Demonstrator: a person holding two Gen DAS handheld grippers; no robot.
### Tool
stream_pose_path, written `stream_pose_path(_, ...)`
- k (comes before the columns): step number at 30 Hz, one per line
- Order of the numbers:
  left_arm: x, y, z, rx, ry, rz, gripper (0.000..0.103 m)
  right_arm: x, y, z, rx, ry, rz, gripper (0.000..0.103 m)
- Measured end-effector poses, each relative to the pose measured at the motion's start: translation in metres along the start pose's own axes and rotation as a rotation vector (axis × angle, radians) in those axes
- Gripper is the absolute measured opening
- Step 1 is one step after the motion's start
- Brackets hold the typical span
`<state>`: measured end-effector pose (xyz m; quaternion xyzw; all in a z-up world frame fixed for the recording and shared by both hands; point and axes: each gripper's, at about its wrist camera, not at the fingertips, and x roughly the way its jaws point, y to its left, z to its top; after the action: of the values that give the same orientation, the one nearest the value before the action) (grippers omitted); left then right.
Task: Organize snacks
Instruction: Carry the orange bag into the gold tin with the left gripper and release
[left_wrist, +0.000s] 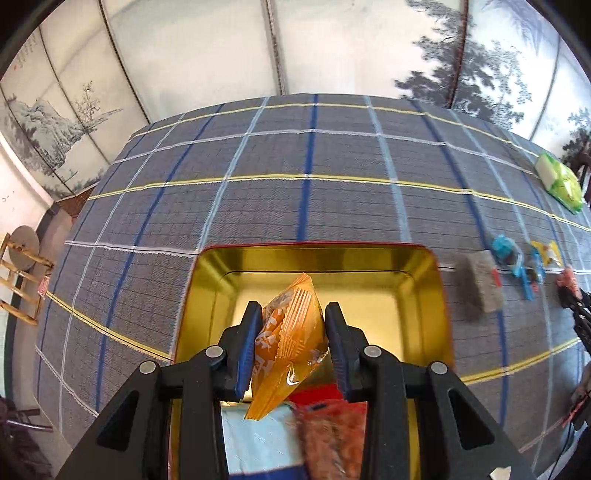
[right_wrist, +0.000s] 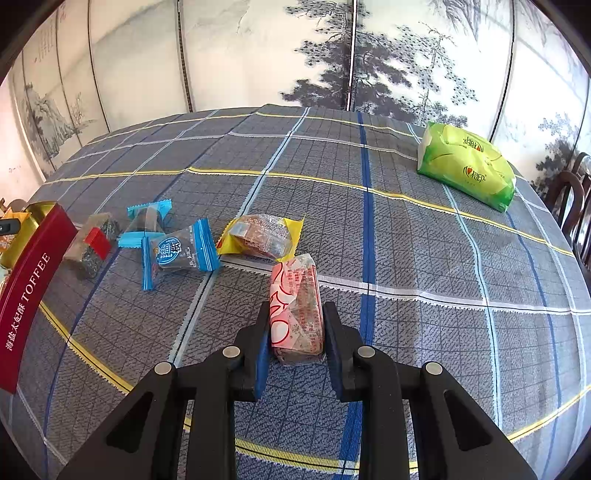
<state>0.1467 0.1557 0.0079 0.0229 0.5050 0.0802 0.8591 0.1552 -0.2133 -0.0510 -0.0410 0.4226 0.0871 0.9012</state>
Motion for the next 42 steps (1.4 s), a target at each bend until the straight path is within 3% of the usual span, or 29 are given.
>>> stream_pose_path(16,0.038,0.019,-0.004,0.006,0.078,0.039,0.032,0.0,0.001,0.0,-0.002,0.0,-0.002,0.027)
stream_pose_path(42,0.044,0.014,-0.009,0.044,0.099,0.051,0.038,0.0,0.001,0.0,-0.004,0.0,-0.004,0.027)
